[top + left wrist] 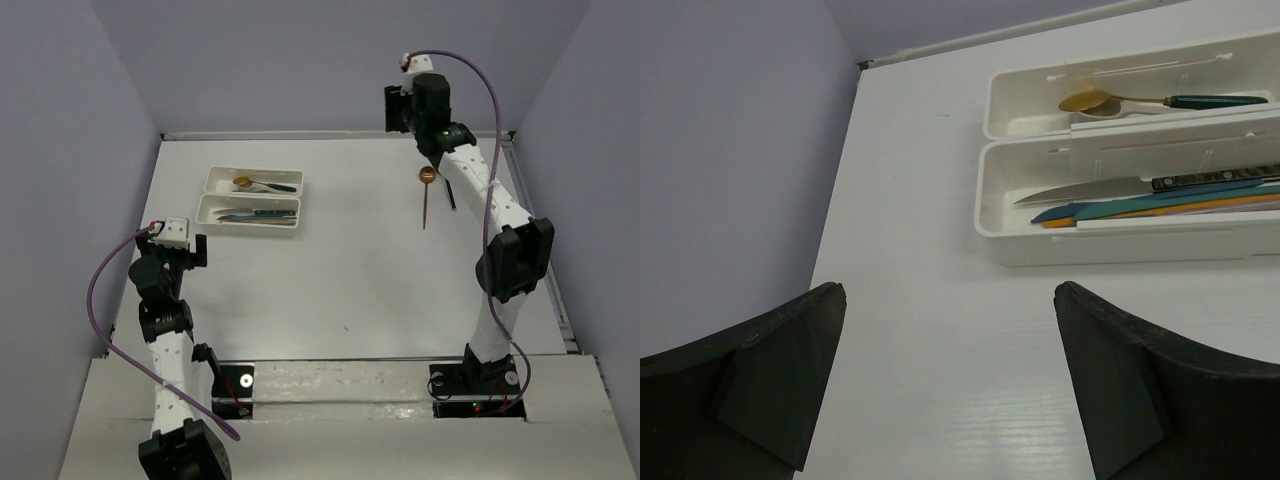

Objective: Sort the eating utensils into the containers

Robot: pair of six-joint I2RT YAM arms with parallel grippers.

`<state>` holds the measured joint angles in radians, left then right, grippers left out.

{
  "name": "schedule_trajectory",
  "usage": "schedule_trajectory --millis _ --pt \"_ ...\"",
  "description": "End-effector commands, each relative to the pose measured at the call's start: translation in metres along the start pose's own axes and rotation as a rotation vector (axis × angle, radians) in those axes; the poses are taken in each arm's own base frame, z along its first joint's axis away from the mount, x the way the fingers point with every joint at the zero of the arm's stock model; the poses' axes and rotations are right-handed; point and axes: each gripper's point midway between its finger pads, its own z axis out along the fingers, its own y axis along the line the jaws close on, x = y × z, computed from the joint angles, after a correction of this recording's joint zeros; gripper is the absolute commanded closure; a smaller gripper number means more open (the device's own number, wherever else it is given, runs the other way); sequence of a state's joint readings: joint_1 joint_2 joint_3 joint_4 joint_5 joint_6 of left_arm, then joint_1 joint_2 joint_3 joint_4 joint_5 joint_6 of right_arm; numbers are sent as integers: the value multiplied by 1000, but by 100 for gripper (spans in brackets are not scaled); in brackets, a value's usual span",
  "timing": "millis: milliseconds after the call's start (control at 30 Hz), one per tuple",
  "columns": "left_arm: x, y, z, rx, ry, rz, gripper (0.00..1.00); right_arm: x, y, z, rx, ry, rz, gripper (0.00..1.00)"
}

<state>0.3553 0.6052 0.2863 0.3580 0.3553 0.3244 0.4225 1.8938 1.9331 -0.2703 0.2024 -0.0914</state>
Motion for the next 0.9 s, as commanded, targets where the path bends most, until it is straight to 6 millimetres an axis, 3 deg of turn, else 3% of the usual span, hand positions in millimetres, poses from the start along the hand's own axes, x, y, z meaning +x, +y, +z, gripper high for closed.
schedule_trajectory --millis 0,100,233,333,600,733,800,833,867 --pt "-13 3 -1 -11 -60 30 1 181 -73 2 167 529 233 36" --pt "-13 4 -1 -13 -59 30 1 230 -86 -2 216 637 256 32" --pt "-13 4 -2 -17 -63 31 1 262 -95 -3 298 699 240 29" --pt "-14 4 -2 -17 -64 31 1 277 -110 -4 359 723 235 28" --pt "-12 4 -2 -16 -60 31 1 322 -118 1 366 805 241 30" --pt "-13 4 -1 -16 -60 31 1 335 -122 6 369 825 248 31" --pt "-12 4 -1 -16 -59 31 1 336 -127 10 346 824 268 37" --pt "-12 4 -1 -16 -57 30 1 340 -119 14 296 835 274 44" --pt "-12 4 -1 -16 -58 31 1 338 -118 17 263 831 250 62"
